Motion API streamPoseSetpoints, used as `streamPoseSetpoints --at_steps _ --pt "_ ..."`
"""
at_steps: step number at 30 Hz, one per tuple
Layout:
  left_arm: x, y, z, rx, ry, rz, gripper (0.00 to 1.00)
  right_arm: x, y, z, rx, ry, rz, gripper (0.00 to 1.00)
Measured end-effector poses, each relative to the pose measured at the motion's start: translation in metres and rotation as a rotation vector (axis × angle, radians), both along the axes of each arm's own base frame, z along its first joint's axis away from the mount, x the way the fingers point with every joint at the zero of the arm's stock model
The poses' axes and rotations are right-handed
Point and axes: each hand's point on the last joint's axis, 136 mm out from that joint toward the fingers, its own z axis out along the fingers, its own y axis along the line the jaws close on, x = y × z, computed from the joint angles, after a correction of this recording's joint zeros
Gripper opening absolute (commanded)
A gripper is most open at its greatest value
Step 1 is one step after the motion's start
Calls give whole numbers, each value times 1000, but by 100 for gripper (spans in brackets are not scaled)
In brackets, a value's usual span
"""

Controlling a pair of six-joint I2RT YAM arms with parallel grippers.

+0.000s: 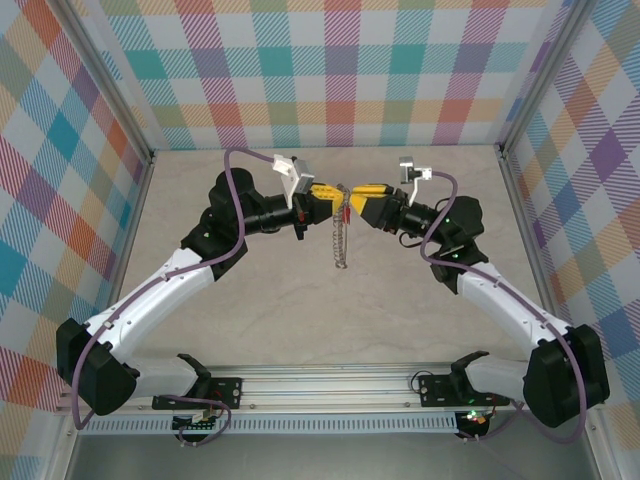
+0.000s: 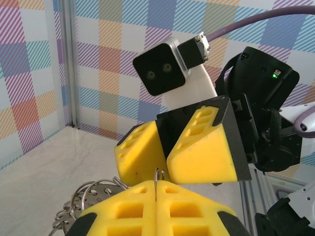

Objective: Put the keys on the keyring

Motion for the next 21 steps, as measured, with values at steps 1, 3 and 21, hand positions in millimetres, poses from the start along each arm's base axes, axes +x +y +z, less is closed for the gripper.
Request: streamPoseSetpoints --at_steps 1,3,21 --pt "0 0 0 0 0 0 0 0 0 -1 0 3 3 40" --pt "0 0 0 0 0 1 0 1 1 -1 1 8 7 38" --pt "2 -1 2 -10 -9 0 0 -8 5 3 7 -9 43 30"
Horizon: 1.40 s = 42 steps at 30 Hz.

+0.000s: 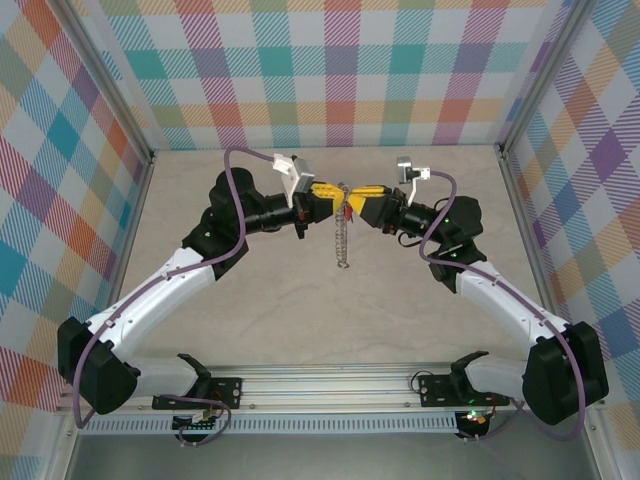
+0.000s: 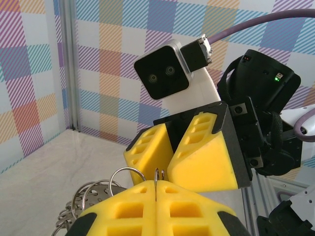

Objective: Put the keys on the keyring

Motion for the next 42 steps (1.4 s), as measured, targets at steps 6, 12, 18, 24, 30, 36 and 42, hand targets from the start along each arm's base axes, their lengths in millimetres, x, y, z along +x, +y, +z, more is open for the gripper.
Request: streamPoseSetpoints --at_steps 6,12,18,24,30,36,42 --pt "2 -1 -3 4 6 0 0 -1 1 0 -1 0 4 16" --pt "2 -1 -3 2 8 1 0 -1 1 0 -2 -1 4 13" --pt "2 -1 -2 0 6 1 0 0 1 -2 -8 4 1 39" --pt "2 -1 -1 -1 5 1 0 -5 -2 3 -8 -14 -11 33" --pt "2 -1 -1 -1 4 1 0 -6 -3 5 -7 -20 -9 29" --pt "2 -1 -1 -1 4 1 0 -1 1 -2 -14 -1 3 26" --pt "2 -1 -1 -1 4 1 0 -1 5 -7 -18 21 22 10"
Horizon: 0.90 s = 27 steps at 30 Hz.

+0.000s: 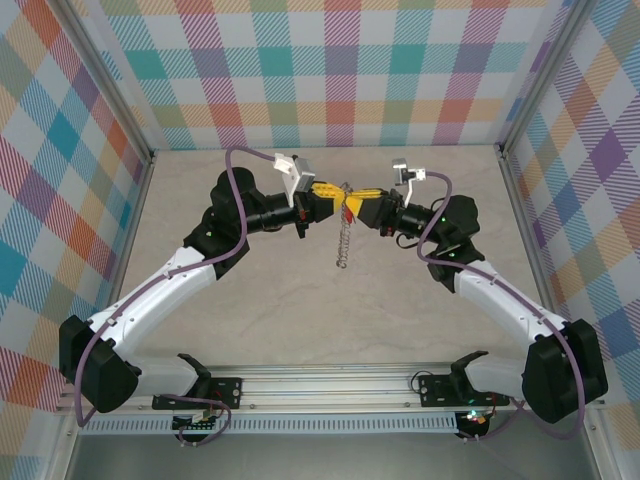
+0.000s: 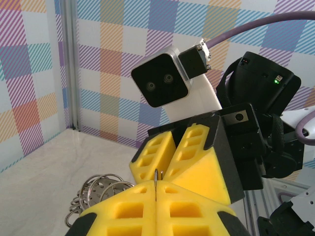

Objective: Put the keys on the keyring

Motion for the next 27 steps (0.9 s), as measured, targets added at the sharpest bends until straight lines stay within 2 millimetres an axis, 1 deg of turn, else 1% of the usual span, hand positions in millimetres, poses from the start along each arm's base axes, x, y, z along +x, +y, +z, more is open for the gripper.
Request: streamPoseSetpoints --at_steps 3,15,19,22,25,27 --pt "1 0 0 -1 -1 5 0 -2 0 1 2 -9 8 0" --pt "2 1 -1 -1 9 15 0 -2 -3 0 -17 4 -24 0" --pt "4 2 -7 21 25 29 16 -3 -3 -5 -59 30 -36 0" --pt "9 7 -10 37 28 61 25 -2 -2 -7 -99 50 -39 0" --pt "9 14 -11 53 25 80 32 -2 -1 -9 -140 58 -38 0" --pt "10 19 -11 65 26 89 34 -2 0 -11 -168 63 -33 0"
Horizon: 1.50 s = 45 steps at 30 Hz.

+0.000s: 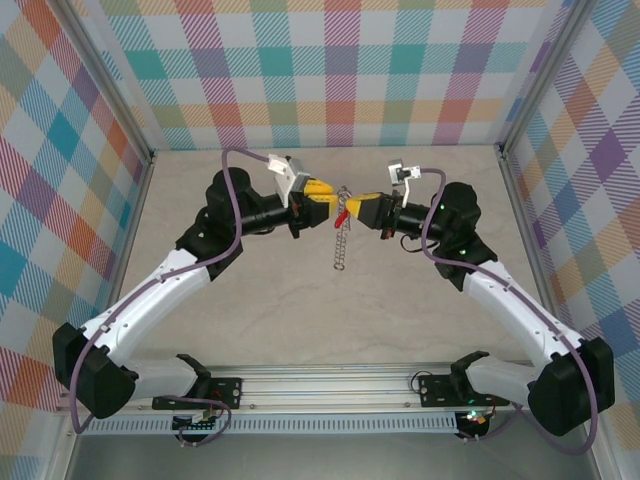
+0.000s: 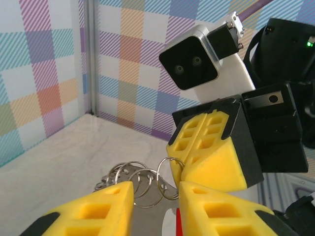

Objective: Put the keys on the keyring

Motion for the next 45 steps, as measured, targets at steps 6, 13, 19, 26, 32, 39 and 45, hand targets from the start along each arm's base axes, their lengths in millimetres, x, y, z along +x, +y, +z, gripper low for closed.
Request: streamPoseSetpoints --at_steps 6,13,19,26,32,39,45 --pt "6 14 -2 48 11 12 39 6 4 -9 -73 2 36 0" --pt "14 23 0 97 57 -56 42 6 8 -28 -156 8 107 0" --pt "11 10 -10 151 138 -189 41 1 11 -24 -177 -33 165 0" --pt "5 3 -32 179 240 -279 38 0 13 -32 -190 -27 197 0" --pt "1 1 -37 175 275 -321 38 0 12 -33 -191 -22 204 0" --pt "2 -2 -43 174 299 -344 37 -2 13 -31 -185 -25 220 0" --pt "3 -4 -43 170 305 -357 32 -3 13 -30 -182 -26 229 0"
